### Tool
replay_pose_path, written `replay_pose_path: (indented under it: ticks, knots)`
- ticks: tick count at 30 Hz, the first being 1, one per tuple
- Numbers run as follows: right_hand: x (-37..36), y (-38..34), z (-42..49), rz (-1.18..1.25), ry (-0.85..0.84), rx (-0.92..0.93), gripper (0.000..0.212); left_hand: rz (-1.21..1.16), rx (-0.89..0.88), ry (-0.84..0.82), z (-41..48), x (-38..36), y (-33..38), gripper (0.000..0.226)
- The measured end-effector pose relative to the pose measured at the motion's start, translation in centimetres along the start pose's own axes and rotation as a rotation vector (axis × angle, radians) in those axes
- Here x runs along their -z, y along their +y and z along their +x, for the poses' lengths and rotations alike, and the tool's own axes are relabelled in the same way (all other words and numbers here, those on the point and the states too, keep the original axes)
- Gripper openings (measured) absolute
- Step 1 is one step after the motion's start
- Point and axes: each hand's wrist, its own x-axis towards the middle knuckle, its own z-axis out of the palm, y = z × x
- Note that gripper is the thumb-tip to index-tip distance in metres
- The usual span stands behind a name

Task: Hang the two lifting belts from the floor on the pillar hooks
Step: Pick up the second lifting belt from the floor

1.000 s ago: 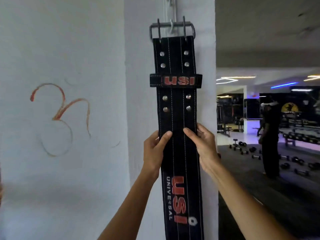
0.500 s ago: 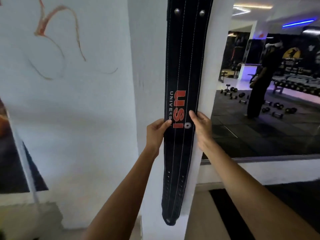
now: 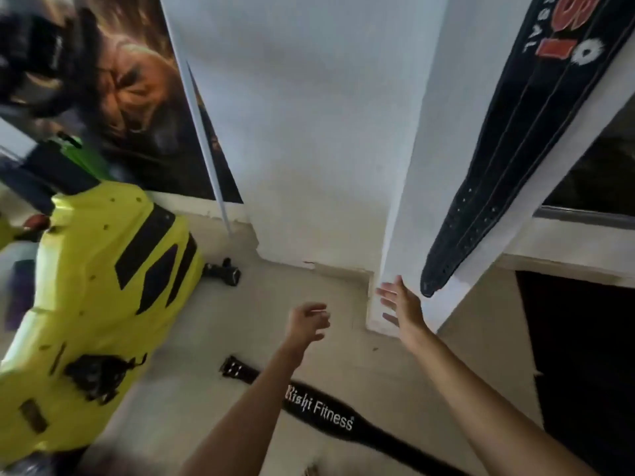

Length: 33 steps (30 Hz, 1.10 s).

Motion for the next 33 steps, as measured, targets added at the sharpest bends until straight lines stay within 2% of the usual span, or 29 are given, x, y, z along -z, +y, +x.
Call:
replay_pose_path:
  ticks: [6,11,15,18,22,24,25,26,27,29,31,33]
  knots:
    - [-13.7,7.8,-0.4,-0.345,-0.341,-0.23,0.029,-0.053,0.245,0.198,0.7,13.0,-8.1,0.011]
    - [-23.4,15.3,3.2,-0.473,-0.372,-0.364,0.023,-0.134,0.415,0.282,5.8,22.7,-15.5,0.014]
    - [-29.9,25.7,10.3,-0.581,-0.432,-0.421,0.018,-0.243,0.5,0.358,13.5,27.5,-25.4,0.013]
    - [-34.2,36.6,18.5,-0.656,-0.474,-0.414,0.015,-0.357,0.563,0.384,22.2,29.1,-35.8,0.016]
    - [-39.5,51.3,29.8,-0.834,-0.501,-0.337,0.03,-0.502,0.651,0.445,33.2,29.4,-49.8,0.018]
    - [-41.9,57.1,34.1,-0.901,-0.517,-0.236,0.035,-0.516,0.651,0.485,38.0,29.8,-55.3,0.006]
    - [-43.0,59.4,35.8,-0.91,-0.522,-0.211,0.039,-0.508,0.647,0.508,40.2,30.0,-57.6,0.018]
    - [-43.9,61.4,37.3,-0.911,-0.524,-0.206,0.043,-0.502,0.649,0.521,42.0,30.2,-59.3,0.03]
    - [-44.5,63.0,38.4,-0.909,-0.53,-0.221,0.046,-0.524,0.639,0.525,43.2,30.4,-60.5,0.031]
    - [-45.2,64.9,39.9,-0.878,-0.542,-0.307,0.05,-0.606,0.631,0.522,44.7,30.6,-61.6,0.019]
    - [-45.3,64.5,39.7,-0.851,-0.558,-0.37,0.048,-0.667,0.597,0.53,44.7,30.5,-61.2,0.022]
    - [-44.6,62.2,38.3,-0.861,-0.546,-0.285,0.039,-0.704,0.549,0.542,43.2,30.3,-59.1,0.026]
